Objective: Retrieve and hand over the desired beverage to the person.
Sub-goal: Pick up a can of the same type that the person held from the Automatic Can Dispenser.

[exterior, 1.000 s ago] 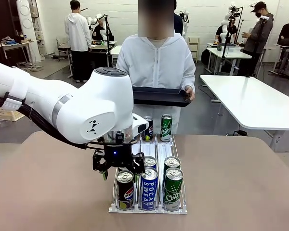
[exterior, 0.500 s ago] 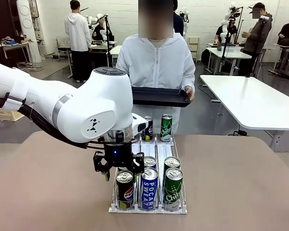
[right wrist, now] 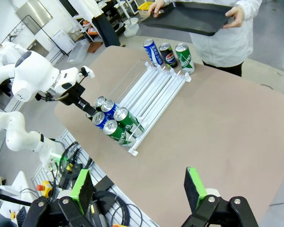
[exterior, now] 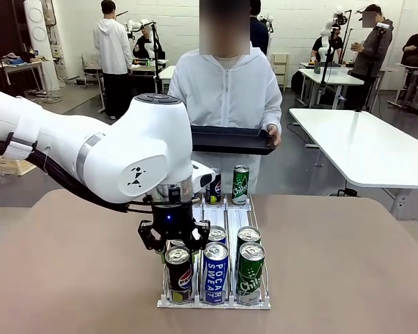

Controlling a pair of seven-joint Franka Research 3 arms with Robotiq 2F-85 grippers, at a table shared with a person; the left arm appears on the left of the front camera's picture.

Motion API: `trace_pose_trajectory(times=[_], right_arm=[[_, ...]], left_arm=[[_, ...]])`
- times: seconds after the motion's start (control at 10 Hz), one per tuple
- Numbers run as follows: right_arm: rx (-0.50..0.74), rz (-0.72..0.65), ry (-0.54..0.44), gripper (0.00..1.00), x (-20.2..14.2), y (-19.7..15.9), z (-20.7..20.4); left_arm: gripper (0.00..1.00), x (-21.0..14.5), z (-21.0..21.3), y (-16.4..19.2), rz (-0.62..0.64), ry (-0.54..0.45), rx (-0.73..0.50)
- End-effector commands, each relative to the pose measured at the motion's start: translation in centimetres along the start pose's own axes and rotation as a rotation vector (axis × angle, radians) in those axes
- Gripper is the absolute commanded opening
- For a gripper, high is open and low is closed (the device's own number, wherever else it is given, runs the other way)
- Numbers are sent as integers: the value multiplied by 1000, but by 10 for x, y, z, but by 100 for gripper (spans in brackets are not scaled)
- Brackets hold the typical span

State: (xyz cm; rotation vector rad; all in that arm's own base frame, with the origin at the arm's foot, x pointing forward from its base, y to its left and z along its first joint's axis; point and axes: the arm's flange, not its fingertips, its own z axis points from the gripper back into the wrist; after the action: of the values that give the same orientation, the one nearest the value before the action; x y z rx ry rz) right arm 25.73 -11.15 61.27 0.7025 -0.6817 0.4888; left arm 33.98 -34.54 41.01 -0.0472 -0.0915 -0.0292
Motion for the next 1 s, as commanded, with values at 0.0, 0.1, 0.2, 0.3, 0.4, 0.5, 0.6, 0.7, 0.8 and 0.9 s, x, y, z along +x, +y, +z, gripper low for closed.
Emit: trace_pose_trajectory(times=[0.0, 0.1, 0.2, 0.3, 0.4, 0.5, 0.6, 0.7, 0.8, 0.9], right_arm=[[22, 12, -18, 100, 0, 0, -1], [22, 12, -18, 100, 0, 0, -1], [22, 12, -18, 100, 0, 0, -1], [22, 12, -18, 100, 0, 0, -1], [22, 12, -18, 100, 0, 0, -1], [22, 12, -18, 100, 0, 0, -1], [22, 12, -18, 100, 0, 0, -1], [22, 12, -18, 100, 0, 0, -1], [22, 12, -18, 100, 0, 0, -1], [22, 12, -18, 100, 0, 0, -1]], left_arm=[[2, -1, -3, -1, 10, 33, -8], [0, -2, -1, -1, 4, 43, -14], [0, -11, 11, -4, -27, 76, -8], [0, -27, 48, -8, -83, 97, -26], [0, -43, 87, -9, -113, 74, -19], [0, -54, 127, -8, -126, 48, -14], [0, -58, 165, -7, -133, 23, 1], [0, -58, 193, -6, -154, 14, 18], [0, -56, 222, -6, -169, -1, 40], [0, -45, 243, -7, -234, -25, 46]])
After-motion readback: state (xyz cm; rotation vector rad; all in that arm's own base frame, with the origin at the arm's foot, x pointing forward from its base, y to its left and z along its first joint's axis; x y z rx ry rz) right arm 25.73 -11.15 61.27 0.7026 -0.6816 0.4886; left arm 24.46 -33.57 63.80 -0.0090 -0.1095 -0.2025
